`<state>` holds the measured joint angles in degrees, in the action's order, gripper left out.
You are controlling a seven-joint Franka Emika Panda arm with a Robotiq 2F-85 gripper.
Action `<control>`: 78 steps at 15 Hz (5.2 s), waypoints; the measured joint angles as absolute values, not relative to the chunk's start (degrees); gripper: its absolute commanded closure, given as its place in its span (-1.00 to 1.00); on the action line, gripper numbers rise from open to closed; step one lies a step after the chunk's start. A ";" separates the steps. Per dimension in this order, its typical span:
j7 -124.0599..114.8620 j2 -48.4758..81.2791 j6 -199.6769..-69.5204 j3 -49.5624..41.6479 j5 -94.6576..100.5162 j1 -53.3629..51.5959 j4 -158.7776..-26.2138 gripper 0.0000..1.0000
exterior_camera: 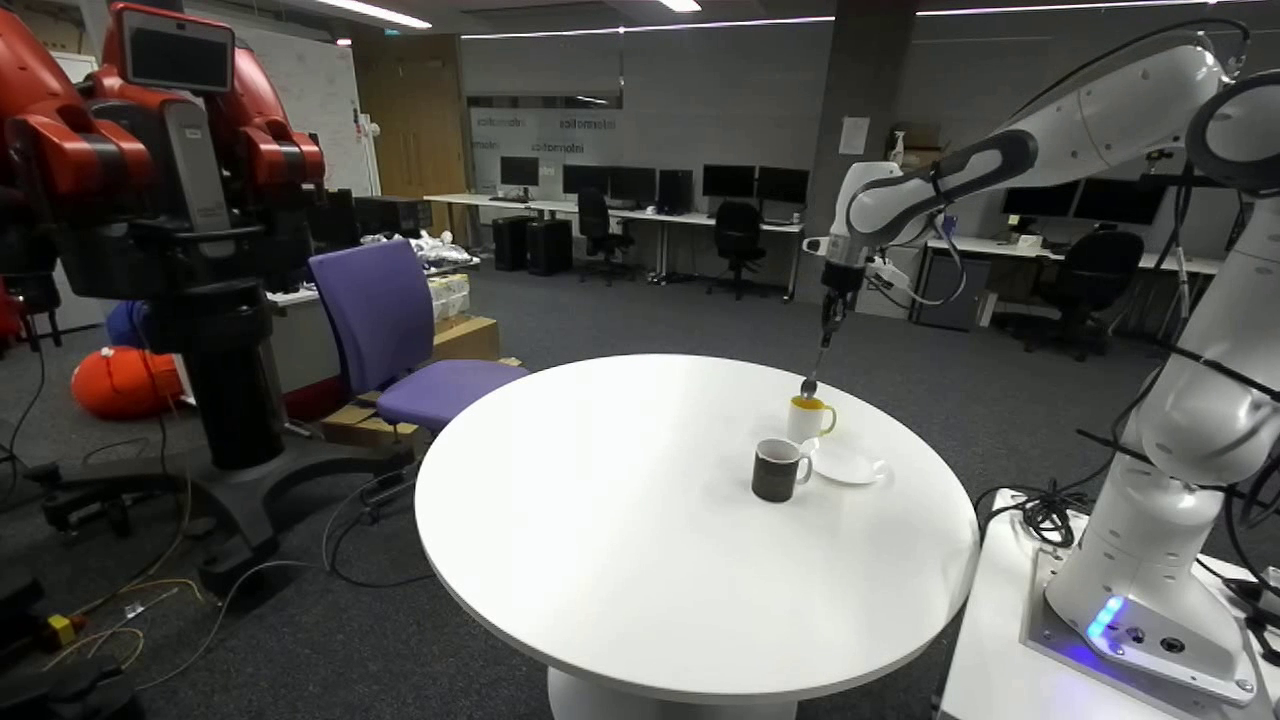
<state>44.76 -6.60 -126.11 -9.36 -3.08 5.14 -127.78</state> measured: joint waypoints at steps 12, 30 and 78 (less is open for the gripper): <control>61.02 -0.02 -127.57 -16.51 -21.36 10.08 -131.44 0.99; 76.27 17.97 -116.09 -16.36 -26.44 25.01 -121.51 0.99; 76.37 41.60 -101.00 -9.12 -39.34 40.42 -99.50 0.45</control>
<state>76.37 41.60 -101.00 -9.12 -39.34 40.42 -99.50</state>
